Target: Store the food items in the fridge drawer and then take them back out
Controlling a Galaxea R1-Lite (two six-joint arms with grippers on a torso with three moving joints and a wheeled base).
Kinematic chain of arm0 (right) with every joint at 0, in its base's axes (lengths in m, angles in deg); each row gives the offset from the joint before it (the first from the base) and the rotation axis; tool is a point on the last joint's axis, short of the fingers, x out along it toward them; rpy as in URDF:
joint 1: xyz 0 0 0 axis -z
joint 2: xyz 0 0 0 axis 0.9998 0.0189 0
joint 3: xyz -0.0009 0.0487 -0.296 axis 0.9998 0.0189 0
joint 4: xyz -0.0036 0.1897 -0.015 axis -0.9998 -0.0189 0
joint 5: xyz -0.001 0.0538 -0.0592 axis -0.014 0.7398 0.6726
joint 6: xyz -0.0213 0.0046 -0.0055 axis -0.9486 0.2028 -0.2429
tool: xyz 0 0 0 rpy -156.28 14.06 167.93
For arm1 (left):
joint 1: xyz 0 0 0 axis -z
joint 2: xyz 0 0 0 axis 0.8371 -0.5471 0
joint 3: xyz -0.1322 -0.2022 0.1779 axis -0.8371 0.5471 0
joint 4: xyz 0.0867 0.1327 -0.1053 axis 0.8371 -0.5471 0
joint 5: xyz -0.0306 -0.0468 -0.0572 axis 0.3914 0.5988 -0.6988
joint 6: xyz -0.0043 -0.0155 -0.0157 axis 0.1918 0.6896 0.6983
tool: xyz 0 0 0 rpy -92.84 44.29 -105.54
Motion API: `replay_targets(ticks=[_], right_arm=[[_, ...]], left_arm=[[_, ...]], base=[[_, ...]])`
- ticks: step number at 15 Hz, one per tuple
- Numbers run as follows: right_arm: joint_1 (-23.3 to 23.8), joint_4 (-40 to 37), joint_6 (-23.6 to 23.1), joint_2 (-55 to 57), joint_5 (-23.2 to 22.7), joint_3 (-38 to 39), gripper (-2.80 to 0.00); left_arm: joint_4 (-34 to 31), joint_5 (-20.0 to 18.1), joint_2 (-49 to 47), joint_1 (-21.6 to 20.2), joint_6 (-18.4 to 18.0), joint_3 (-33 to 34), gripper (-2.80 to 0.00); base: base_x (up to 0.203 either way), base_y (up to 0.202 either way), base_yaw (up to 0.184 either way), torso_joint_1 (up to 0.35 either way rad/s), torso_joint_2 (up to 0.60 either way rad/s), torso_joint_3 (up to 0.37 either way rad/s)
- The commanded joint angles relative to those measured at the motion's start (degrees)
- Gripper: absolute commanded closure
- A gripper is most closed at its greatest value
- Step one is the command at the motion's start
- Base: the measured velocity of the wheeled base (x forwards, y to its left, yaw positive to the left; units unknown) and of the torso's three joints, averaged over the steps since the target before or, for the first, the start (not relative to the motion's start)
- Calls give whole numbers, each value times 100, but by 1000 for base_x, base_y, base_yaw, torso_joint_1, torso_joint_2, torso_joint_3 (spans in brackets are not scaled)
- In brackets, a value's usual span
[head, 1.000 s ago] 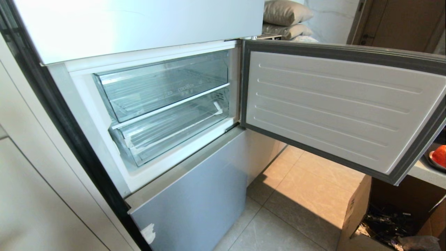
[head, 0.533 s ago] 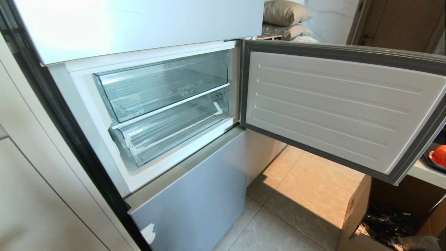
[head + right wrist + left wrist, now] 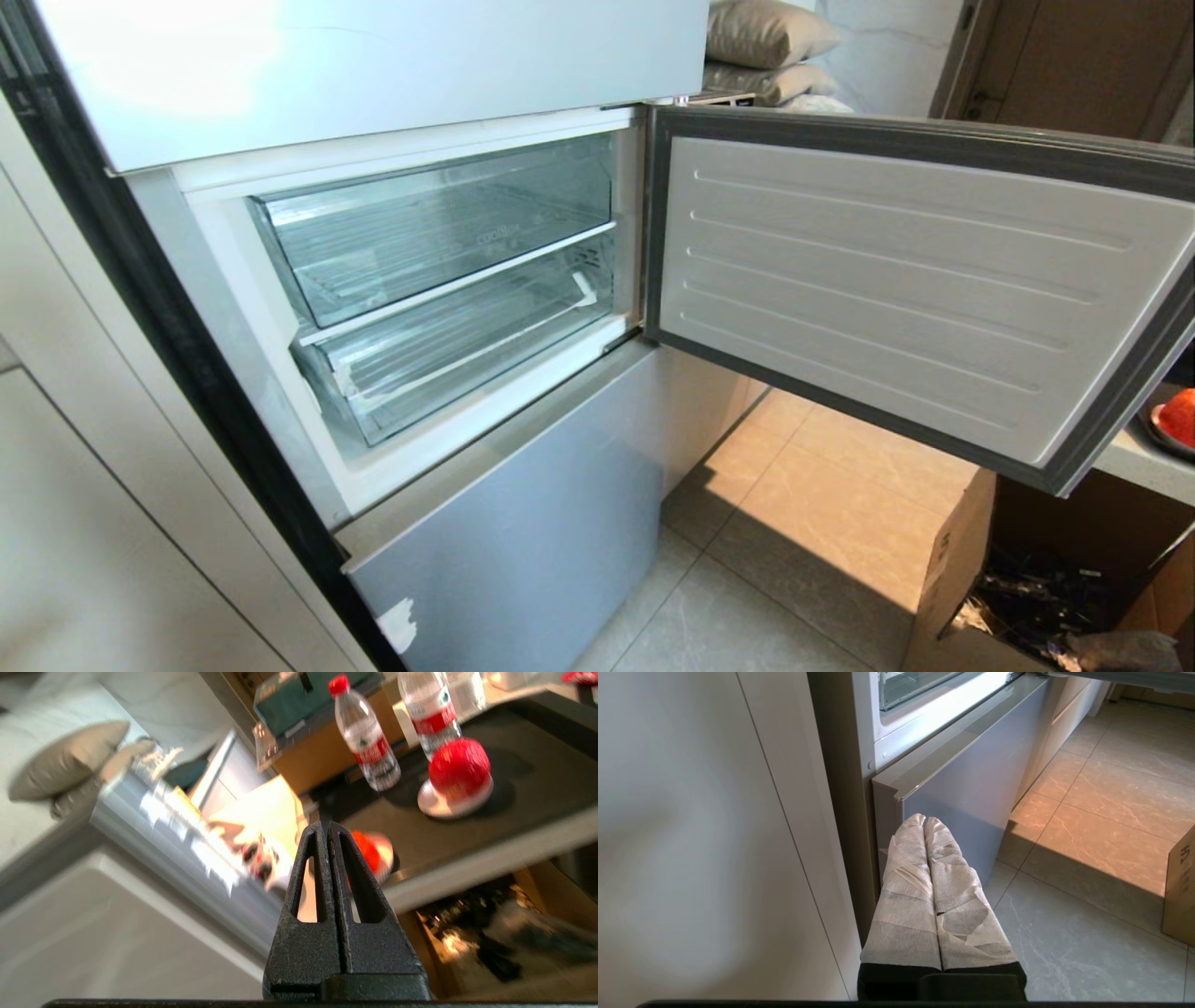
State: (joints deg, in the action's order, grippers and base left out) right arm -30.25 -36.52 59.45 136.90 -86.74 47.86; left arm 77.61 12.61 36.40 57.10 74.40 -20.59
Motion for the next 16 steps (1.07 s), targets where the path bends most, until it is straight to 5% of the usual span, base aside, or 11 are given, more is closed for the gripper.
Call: replay_targets(ticks=[1, 7, 10, 16], right_arm=[[274, 669, 112, 1194, -236, -237, 0], [-74, 1061, 471, 3430, -711, -2329, 0], [-683, 1042, 601, 4255, -1531, -3074, 0], [-918, 665, 2714, 4821, -3250, -4183, 0]], left_arm=[[2, -1, -11, 0, -2, 0, 0], [2, -1, -11, 0, -2, 0, 0], [1, -1, -4, 0, -2, 0, 0], [2, -1, -2, -4, -2, 0, 0]], base=[[0, 0, 0, 0, 0, 0], [0, 0, 0, 0, 0, 0], [0, 0, 0, 0, 0, 0], [0, 0, 0, 0, 0, 0]])
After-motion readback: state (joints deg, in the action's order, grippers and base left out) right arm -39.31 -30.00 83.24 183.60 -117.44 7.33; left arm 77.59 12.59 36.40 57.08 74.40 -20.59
